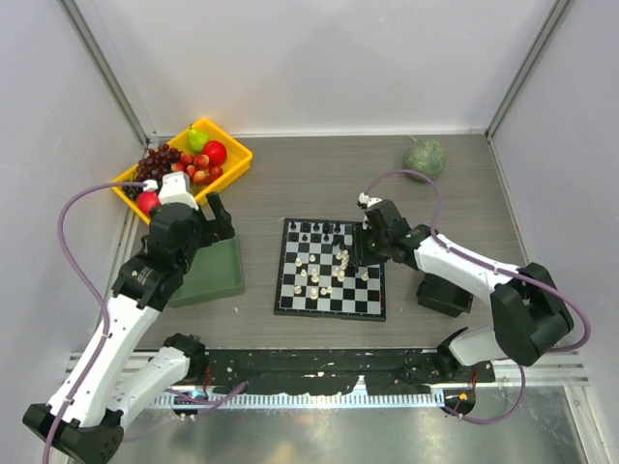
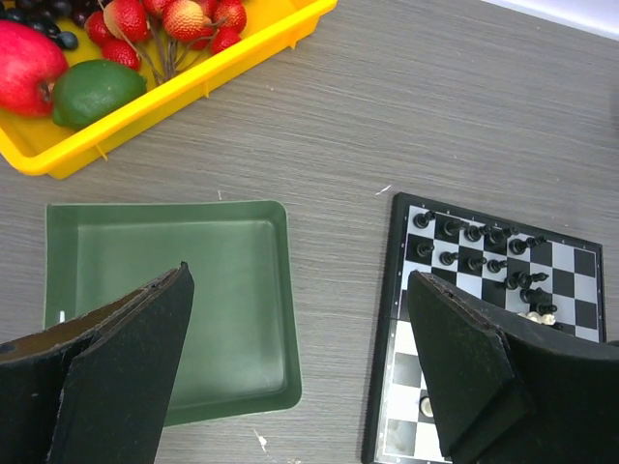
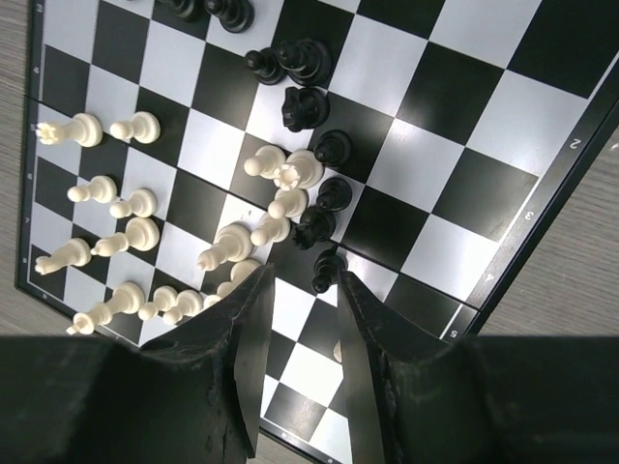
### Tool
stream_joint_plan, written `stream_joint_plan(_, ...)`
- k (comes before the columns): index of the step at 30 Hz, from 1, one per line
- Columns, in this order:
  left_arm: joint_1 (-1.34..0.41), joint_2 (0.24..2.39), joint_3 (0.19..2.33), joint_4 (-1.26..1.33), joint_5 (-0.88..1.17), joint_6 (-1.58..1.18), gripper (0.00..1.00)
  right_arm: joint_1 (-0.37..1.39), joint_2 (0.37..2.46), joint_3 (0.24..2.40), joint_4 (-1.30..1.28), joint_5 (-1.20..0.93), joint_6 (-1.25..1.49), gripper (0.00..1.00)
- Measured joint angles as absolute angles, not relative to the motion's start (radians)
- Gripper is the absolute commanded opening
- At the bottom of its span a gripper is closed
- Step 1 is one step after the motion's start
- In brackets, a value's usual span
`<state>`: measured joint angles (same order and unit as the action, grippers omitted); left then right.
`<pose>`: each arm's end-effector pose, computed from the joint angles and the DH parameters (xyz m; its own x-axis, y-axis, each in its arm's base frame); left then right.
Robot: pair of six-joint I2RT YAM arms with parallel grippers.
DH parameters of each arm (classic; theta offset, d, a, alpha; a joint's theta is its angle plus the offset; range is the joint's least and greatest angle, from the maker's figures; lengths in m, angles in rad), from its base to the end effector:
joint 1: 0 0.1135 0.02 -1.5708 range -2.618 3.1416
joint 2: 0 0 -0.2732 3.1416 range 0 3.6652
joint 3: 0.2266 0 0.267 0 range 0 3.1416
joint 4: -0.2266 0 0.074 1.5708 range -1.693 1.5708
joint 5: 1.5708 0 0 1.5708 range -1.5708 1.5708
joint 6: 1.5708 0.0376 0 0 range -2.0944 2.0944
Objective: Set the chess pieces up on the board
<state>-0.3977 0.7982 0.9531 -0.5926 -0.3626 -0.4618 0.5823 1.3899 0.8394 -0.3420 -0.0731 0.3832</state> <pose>0.1674 -0.0559 0.3623 -0.3792 -0.2925 -0.8778 -0.1151 0.9563 -0.2690 0.2440 0.1639 0.2104 -0.8225 -0.0951 -0.5607 -0.3010 0.9093 0.2873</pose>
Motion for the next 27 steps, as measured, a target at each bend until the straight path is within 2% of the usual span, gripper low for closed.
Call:
stream_joint_plan(14, -0.397, 0.857, 0.953, -0.581, -0.356, -0.443, 1.00, 0.596, 1.465, 0.875, -0.340, -0.062, 0.383, 0.36)
stream_joint_plan(27, -0.397, 0.845, 0.953, -0.580, -0.362, -0.437, 1.00, 0.610, 1.515, 0.894, -0.339, -0.035, 0.380, 0.30)
